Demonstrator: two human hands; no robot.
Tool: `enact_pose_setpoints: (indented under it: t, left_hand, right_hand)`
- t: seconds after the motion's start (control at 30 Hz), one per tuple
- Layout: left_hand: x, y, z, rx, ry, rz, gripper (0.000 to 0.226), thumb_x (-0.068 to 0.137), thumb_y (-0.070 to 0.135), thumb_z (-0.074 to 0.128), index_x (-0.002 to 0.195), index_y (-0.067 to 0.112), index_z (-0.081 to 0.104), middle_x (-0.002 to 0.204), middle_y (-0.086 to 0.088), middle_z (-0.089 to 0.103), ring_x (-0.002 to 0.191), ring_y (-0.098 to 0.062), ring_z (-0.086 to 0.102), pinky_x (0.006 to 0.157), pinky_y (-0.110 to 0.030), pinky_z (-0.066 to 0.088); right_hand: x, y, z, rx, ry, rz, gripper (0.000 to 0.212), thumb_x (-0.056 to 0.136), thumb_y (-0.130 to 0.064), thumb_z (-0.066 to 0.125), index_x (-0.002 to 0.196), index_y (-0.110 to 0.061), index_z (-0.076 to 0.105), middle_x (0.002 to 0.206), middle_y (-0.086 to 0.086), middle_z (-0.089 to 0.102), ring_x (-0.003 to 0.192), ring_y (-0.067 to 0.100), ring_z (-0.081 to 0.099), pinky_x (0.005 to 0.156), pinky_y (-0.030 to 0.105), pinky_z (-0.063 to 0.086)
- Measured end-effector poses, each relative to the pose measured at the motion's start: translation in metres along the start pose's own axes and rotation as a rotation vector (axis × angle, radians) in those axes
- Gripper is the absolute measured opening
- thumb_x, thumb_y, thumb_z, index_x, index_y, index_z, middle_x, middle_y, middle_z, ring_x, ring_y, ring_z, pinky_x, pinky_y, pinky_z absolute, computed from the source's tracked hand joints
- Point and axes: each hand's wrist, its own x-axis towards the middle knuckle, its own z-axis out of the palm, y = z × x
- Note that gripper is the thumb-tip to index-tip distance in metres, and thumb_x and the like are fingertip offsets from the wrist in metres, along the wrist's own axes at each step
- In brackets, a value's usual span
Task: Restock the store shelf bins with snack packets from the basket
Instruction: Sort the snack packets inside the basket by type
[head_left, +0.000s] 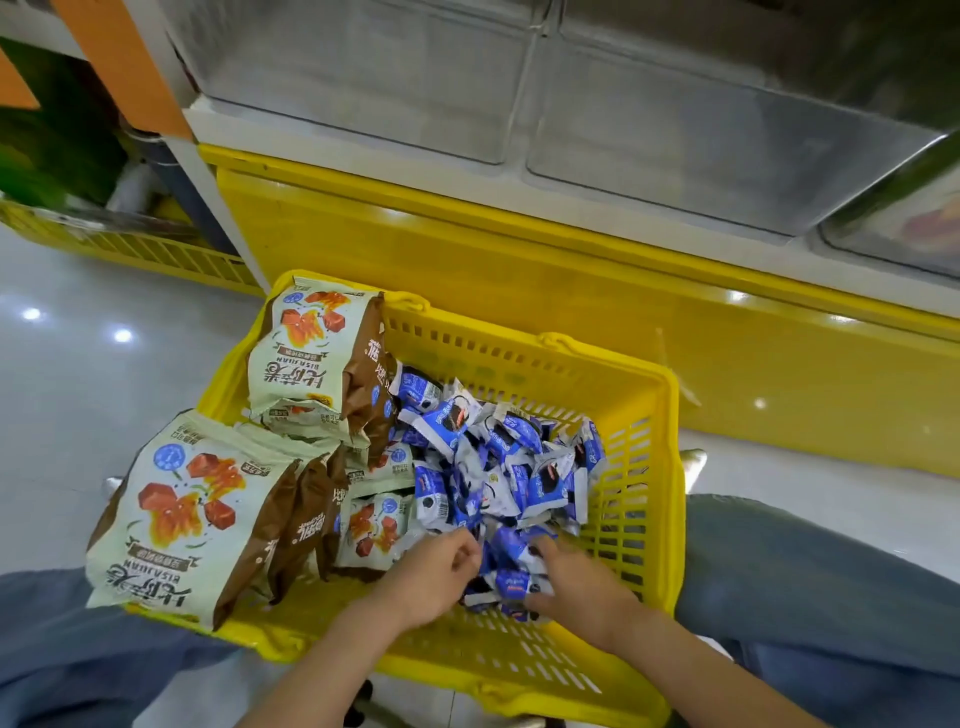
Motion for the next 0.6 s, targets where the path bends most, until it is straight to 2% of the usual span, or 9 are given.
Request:
enact_pose_setpoints:
  t: [0.07, 0.13, 0.2, 0.27, 0.33, 0.4, 0.47, 0.53, 0.6]
  left_hand:
    - [0.003, 0.002, -0.009, 0.042, 0.133, 0.002, 0.015, 0.095, 0.026, 0.048, 0.11, 0.026, 0.053, 0.11, 0.006, 0.058, 0.092, -0.004, 0.054, 0.081, -0.021, 0.047]
    - [0.013, 0.008, -0.026, 0.035, 0.35, 0.014, 0.032, 0.093, 0.027, 0.052, 0.124, 0.021, 0.047, 0.125, 0.003, 0.05, 0.108, -0.007, 0.048, 0.093, -0.022, 0.039]
    - [0.029, 0.018, -0.044, -0.033, 0.503, -0.027, 0.052, 0.09, 0.028, 0.057, 0.135, 0.013, 0.038, 0.134, -0.004, 0.043, 0.123, -0.016, 0.041, 0.102, -0.028, 0.033]
    - [0.046, 0.027, -0.06, -0.208, 0.511, -0.128, 0.066, 0.087, 0.028, 0.063, 0.139, 0.004, 0.03, 0.141, -0.011, 0.037, 0.13, -0.024, 0.036, 0.105, -0.031, 0.031]
    - [0.06, 0.033, -0.065, -0.377, 0.471, -0.227, 0.073, 0.085, 0.027, 0.066, 0.14, 0.0, 0.025, 0.144, -0.015, 0.034, 0.132, -0.026, 0.034, 0.1, -0.029, 0.032]
    - [0.069, 0.032, -0.063, -0.451, 0.487, -0.297, 0.082, 0.084, 0.025, 0.068, 0.143, 0.0, 0.017, 0.147, -0.015, 0.032, 0.133, -0.026, 0.033, 0.099, -0.028, 0.032]
    - [0.079, 0.026, -0.062, -0.5, 0.55, -0.311, 0.087, 0.083, 0.024, 0.069, 0.146, 0.004, 0.012, 0.15, -0.013, 0.028, 0.137, -0.026, 0.029, 0.104, -0.031, 0.029]
    - [0.089, 0.021, -0.063, -0.542, 0.566, -0.302, 0.086, 0.083, 0.027, 0.069, 0.146, 0.008, 0.014, 0.151, -0.01, 0.026, 0.138, -0.024, 0.027, 0.105, -0.032, 0.029]
    - [0.099, 0.019, -0.064, -0.566, 0.563, -0.306, 0.083, 0.081, 0.03, 0.07, 0.144, 0.012, 0.02, 0.146, -0.008, 0.033, 0.135, -0.025, 0.031, 0.099, -0.031, 0.033]
  right_hand:
    - [0.002, 0.005, -0.005, -0.027, -0.007, -0.003, 0.049, 0.092, -0.038, 0.055, 0.135, -0.019, 0.04, 0.134, 0.003, 0.05, 0.114, 0.021, 0.054, 0.088, 0.031, 0.046]
    - [0.008, 0.005, -0.015, 0.105, 0.16, -0.018, 0.041, 0.093, -0.037, 0.053, 0.131, -0.021, 0.045, 0.129, -0.003, 0.055, 0.106, 0.012, 0.058, 0.083, 0.024, 0.047]
    - [0.021, 0.001, -0.031, 0.233, 0.379, -0.03, 0.039, 0.094, -0.034, 0.052, 0.13, -0.021, 0.043, 0.125, -0.004, 0.055, 0.091, 0.006, 0.057, 0.076, 0.019, 0.046]
    - [0.04, -0.002, -0.047, 0.246, 0.544, -0.033, 0.04, 0.094, -0.033, 0.052, 0.13, -0.019, 0.042, 0.126, -0.004, 0.051, 0.098, 0.006, 0.054, 0.084, 0.021, 0.045]
    - [0.062, -0.003, -0.059, 0.076, 0.643, -0.009, 0.045, 0.094, -0.039, 0.049, 0.133, -0.017, 0.041, 0.125, -0.001, 0.048, 0.113, 0.013, 0.044, 0.099, 0.026, 0.035]
    - [0.083, -0.006, -0.068, -0.144, 0.654, 0.062, 0.056, 0.093, -0.051, 0.044, 0.135, -0.015, 0.04, 0.124, 0.003, 0.046, 0.116, 0.021, 0.038, 0.102, 0.032, 0.03]
    - [0.102, -0.013, -0.073, -0.231, 0.578, 0.094, 0.067, 0.089, -0.061, 0.041, 0.136, -0.013, 0.037, 0.128, 0.006, 0.044, 0.12, 0.025, 0.035, 0.104, 0.036, 0.028]
    - [0.117, -0.017, -0.071, -0.135, 0.471, 0.056, 0.076, 0.087, -0.062, 0.044, 0.141, -0.01, 0.032, 0.137, 0.008, 0.039, 0.129, 0.026, 0.032, 0.108, 0.037, 0.027]
    - [0.125, -0.016, -0.067, 0.028, 0.365, 0.053, 0.081, 0.086, -0.061, 0.048, 0.145, -0.01, 0.025, 0.147, 0.009, 0.03, 0.137, 0.027, 0.027, 0.111, 0.037, 0.025]
